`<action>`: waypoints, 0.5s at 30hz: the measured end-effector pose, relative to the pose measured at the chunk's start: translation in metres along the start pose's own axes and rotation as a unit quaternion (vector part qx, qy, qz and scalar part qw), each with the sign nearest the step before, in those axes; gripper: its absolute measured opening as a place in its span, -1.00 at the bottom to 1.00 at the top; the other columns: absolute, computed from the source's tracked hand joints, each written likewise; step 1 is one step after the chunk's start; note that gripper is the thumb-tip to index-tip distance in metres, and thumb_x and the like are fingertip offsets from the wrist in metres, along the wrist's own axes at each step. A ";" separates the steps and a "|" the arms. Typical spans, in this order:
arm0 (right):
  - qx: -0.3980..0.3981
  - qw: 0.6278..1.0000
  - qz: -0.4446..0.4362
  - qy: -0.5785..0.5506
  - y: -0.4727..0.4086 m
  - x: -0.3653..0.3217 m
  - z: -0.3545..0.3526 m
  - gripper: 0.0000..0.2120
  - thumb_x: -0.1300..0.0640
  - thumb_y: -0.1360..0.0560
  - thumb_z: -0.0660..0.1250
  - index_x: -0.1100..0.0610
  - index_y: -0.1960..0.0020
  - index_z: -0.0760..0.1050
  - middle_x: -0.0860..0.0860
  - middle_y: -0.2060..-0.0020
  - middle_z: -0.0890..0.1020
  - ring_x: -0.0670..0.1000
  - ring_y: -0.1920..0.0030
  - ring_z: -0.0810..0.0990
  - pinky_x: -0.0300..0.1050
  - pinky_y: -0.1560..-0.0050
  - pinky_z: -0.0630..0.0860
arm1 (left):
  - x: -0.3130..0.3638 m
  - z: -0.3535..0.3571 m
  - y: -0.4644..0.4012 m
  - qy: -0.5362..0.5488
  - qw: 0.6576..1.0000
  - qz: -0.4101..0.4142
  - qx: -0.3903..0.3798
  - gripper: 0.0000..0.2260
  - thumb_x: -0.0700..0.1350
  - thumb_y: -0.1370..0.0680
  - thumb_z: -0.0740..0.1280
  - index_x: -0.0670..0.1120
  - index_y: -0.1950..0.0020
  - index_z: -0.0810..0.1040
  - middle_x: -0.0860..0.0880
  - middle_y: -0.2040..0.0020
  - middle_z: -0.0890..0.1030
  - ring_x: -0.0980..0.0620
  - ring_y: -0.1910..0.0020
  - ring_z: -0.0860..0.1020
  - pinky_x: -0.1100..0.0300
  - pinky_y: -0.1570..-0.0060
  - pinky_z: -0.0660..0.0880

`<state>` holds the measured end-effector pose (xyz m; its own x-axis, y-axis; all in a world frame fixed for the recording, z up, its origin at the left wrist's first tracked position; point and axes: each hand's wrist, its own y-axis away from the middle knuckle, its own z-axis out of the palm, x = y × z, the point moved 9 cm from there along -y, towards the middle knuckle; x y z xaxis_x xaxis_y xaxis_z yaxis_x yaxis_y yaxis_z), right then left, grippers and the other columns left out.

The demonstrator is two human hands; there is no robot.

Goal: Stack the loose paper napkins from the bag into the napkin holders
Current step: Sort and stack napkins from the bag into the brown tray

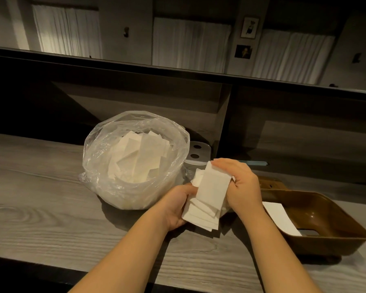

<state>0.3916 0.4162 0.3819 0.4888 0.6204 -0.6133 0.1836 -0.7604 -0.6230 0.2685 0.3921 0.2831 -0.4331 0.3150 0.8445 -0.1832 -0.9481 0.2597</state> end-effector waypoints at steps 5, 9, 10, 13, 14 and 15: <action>-0.027 0.993 0.074 0.090 -0.001 0.021 0.009 -0.65 0.20 -0.60 0.28 -0.04 -0.35 0.51 -0.07 -0.38 0.46 0.01 -0.41 0.32 -0.04 -0.33 0.30 | 0.000 0.001 0.002 0.032 0.999 -0.014 -0.006 -0.68 0.02 -0.65 0.23 -0.14 -0.28 0.55 -0.18 -0.08 0.68 -0.16 -0.05 0.65 0.03 0.11 0.61; -0.008 0.986 0.140 0.092 -0.002 0.023 0.001 -0.43 0.45 -0.55 0.22 -0.03 -0.44 0.41 -0.06 -0.46 0.34 0.02 -0.47 0.25 -0.08 -0.38 0.32 | 0.003 -0.005 0.002 -0.024 0.999 0.016 0.021 -0.77 -0.09 -0.62 0.30 -0.13 -0.24 0.52 -0.17 -0.02 0.71 -0.14 0.01 0.68 0.02 0.10 0.61; 0.003 0.988 0.129 0.088 -0.001 0.019 -0.001 -0.43 0.46 -0.54 0.20 -0.02 -0.42 0.43 -0.06 -0.45 0.34 0.01 -0.47 0.24 -0.11 -0.38 0.30 | 0.005 -0.006 0.002 -0.037 0.999 0.025 0.029 -0.80 -0.12 -0.62 0.30 -0.12 -0.23 0.51 -0.16 -0.01 0.71 -0.13 0.03 0.68 0.02 0.10 0.62; 0.038 0.997 0.009 0.072 0.007 -0.009 -0.010 -0.56 0.39 -0.51 0.19 -0.04 -0.21 0.55 -0.13 -0.25 0.49 -0.06 -0.34 0.36 -0.23 -0.32 0.30 | 0.006 -0.013 -0.002 -0.041 0.996 0.042 0.062 -0.81 -0.14 -0.63 0.28 -0.12 -0.23 0.49 -0.17 -0.02 0.71 -0.15 0.03 0.68 0.01 0.13 0.61; 0.016 0.998 -0.030 0.059 0.009 -0.017 -0.008 -0.64 0.29 -0.51 0.20 -0.10 -0.13 0.54 -0.20 -0.16 0.51 -0.13 -0.27 0.41 -0.19 -0.29 0.35 | 0.007 -0.013 -0.002 -0.035 0.996 0.046 0.068 -0.79 -0.14 -0.63 0.29 -0.12 -0.26 0.49 -0.18 -0.04 0.70 -0.16 0.02 0.68 0.01 0.14 0.61; -0.035 0.997 -0.047 0.057 0.012 -0.021 -0.001 -0.73 0.18 -0.52 0.24 -0.15 -0.10 0.51 -0.27 -0.11 0.50 -0.18 -0.23 0.41 -0.10 -0.31 0.37 | 0.008 -0.014 -0.003 -0.031 0.996 0.052 0.071 -0.77 -0.13 -0.63 0.29 -0.12 -0.28 0.48 -0.18 -0.05 0.70 -0.16 0.01 0.68 0.01 0.14 0.61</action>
<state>0.3841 0.3939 0.3879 0.5598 0.6665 -0.4923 0.2894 -0.7140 -0.6375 0.2531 0.3982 0.2818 -0.3869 0.2164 0.8963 -0.0118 -0.9731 0.2299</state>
